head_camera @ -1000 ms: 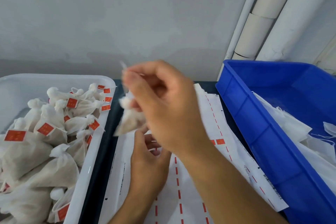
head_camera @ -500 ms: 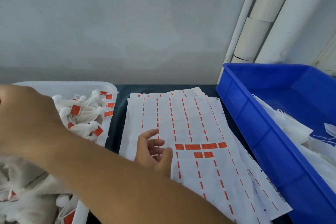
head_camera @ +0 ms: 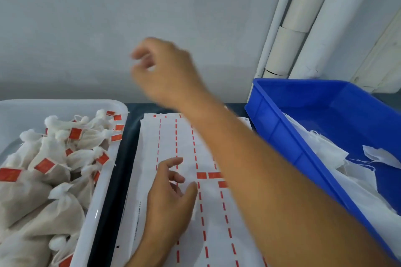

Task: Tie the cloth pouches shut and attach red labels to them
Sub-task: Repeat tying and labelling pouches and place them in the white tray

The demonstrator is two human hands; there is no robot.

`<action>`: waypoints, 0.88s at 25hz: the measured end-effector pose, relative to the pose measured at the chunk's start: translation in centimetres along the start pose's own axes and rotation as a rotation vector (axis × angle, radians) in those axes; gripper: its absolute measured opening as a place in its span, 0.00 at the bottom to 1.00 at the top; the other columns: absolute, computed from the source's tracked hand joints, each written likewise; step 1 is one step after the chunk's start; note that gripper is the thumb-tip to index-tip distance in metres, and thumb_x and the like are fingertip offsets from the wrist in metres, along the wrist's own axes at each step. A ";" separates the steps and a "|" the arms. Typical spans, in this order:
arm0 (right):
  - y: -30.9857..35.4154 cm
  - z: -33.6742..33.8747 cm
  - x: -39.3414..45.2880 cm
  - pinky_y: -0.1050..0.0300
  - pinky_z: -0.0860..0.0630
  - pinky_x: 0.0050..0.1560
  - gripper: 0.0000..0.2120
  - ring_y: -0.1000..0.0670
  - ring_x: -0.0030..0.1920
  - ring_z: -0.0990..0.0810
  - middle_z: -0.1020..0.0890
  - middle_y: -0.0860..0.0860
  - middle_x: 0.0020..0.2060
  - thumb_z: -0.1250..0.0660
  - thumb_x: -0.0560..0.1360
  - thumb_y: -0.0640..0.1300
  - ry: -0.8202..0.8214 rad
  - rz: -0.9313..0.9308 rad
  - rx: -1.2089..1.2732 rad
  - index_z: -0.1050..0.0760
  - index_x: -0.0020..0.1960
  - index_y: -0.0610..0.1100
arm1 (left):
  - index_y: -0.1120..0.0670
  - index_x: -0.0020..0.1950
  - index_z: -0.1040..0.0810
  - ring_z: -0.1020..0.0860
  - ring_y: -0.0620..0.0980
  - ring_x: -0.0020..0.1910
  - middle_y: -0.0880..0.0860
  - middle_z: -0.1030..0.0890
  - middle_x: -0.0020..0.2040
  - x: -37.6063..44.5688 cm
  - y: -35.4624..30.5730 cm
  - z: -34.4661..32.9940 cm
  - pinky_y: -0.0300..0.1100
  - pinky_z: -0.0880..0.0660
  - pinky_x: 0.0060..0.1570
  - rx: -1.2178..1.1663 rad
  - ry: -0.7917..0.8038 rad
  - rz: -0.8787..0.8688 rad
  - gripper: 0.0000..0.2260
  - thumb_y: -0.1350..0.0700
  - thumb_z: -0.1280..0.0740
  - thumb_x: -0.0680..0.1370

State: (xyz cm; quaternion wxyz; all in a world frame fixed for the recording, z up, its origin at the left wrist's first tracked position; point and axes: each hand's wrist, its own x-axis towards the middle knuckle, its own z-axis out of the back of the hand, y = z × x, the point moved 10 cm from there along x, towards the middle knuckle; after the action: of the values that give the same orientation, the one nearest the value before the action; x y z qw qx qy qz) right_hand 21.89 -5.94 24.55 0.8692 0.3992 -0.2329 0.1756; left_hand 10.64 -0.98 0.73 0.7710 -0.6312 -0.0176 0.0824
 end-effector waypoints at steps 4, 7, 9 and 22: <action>-12.4 10.9 -0.8 0.57 0.23 0.58 0.12 0.46 0.56 0.19 0.17 0.50 0.58 0.34 0.78 0.42 0.093 -0.410 -0.485 0.19 0.60 0.48 | 0.36 0.64 0.34 0.21 0.48 0.46 0.43 0.23 0.49 0.5 -0.1 -0.2 0.45 0.17 0.46 0.097 0.008 -0.005 0.27 0.49 0.22 0.73; -20.4 17.4 -4.3 0.49 0.20 0.60 0.11 0.41 0.58 0.19 0.18 0.45 0.59 0.35 0.79 0.39 0.159 -0.641 -0.737 0.19 0.60 0.41 | 0.36 0.64 0.32 0.21 0.48 0.43 0.44 0.23 0.48 1.0 0.4 -0.2 0.39 0.22 0.37 0.138 -0.008 -0.002 0.27 0.50 0.21 0.73; -24.2 20.2 -7.4 0.50 0.20 0.54 0.09 0.42 0.55 0.19 0.17 0.45 0.57 0.34 0.79 0.40 0.208 -0.779 -0.802 0.19 0.58 0.41 | 0.36 0.63 0.32 0.20 0.49 0.42 0.45 0.22 0.47 1.1 0.4 -0.1 0.38 0.23 0.34 0.180 -0.029 0.010 0.26 0.50 0.21 0.72; -27.2 20.5 -12.3 0.56 0.33 0.29 0.11 0.48 0.35 0.25 0.23 0.48 0.38 0.30 0.80 0.45 0.159 -0.835 -0.937 0.30 0.43 0.45 | 0.38 0.63 0.31 0.20 0.51 0.42 0.46 0.22 0.48 1.4 0.6 -0.2 0.40 0.22 0.34 0.179 0.007 -0.003 0.25 0.52 0.22 0.74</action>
State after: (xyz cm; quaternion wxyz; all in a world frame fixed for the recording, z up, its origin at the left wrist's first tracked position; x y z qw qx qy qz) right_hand 19.61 -40.11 12.95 0.9617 0.0194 -0.0445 -0.2697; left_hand 11.99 -0.87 0.00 0.8245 -0.5602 -0.0085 0.0801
